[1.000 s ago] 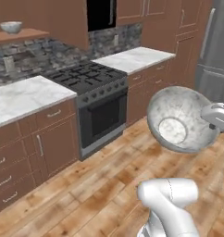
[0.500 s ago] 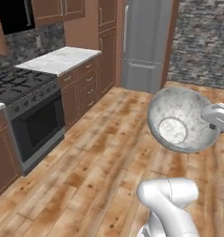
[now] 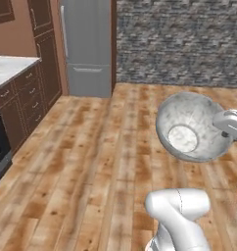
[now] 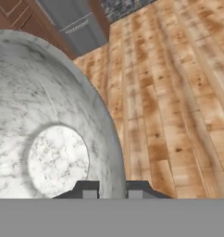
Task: Take the smaller bowl and place it next to the appetizer plate on the dining counter , and place the larger bowl next to the plate with cooked food.
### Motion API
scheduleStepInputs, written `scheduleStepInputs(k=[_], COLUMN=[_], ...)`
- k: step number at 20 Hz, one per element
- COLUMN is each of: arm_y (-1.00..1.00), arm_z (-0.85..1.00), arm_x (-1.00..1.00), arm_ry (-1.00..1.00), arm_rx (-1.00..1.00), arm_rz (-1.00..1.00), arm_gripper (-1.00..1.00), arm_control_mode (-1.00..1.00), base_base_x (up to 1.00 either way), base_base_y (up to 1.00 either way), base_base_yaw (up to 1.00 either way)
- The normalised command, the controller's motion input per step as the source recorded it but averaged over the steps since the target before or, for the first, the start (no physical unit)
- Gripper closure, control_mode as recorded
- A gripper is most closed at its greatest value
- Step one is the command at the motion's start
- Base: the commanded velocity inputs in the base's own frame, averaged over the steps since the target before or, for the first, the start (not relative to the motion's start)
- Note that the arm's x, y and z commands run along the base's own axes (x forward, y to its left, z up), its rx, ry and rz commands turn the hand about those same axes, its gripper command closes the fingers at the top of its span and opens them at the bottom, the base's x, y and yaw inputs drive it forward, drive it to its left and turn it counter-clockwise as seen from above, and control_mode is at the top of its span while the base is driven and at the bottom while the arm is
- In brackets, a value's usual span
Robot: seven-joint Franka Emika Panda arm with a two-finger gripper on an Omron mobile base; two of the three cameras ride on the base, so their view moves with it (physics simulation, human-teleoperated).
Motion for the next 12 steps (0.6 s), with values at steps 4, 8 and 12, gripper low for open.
scheduleStepInputs(k=[4,8,12], arm_y=[0.00,0.00,0.00], arm_z=[0.00,0.00,0.00], arm_x=[0.00,0.00,0.00], arm_ry=[0.00,0.00,0.00], arm_rx=[0.00,0.00,0.00], arm_rz=[0.00,0.00,0.00], arm_gripper=[1.00,1.00,1.00], arm_control_mode=[1.00,1.00,1.00], base_base_x=[0.00,0.00,0.03], base_base_y=[-0.56,-0.58,-0.33], base_base_yaw=[-0.36,-0.35,-0.41])
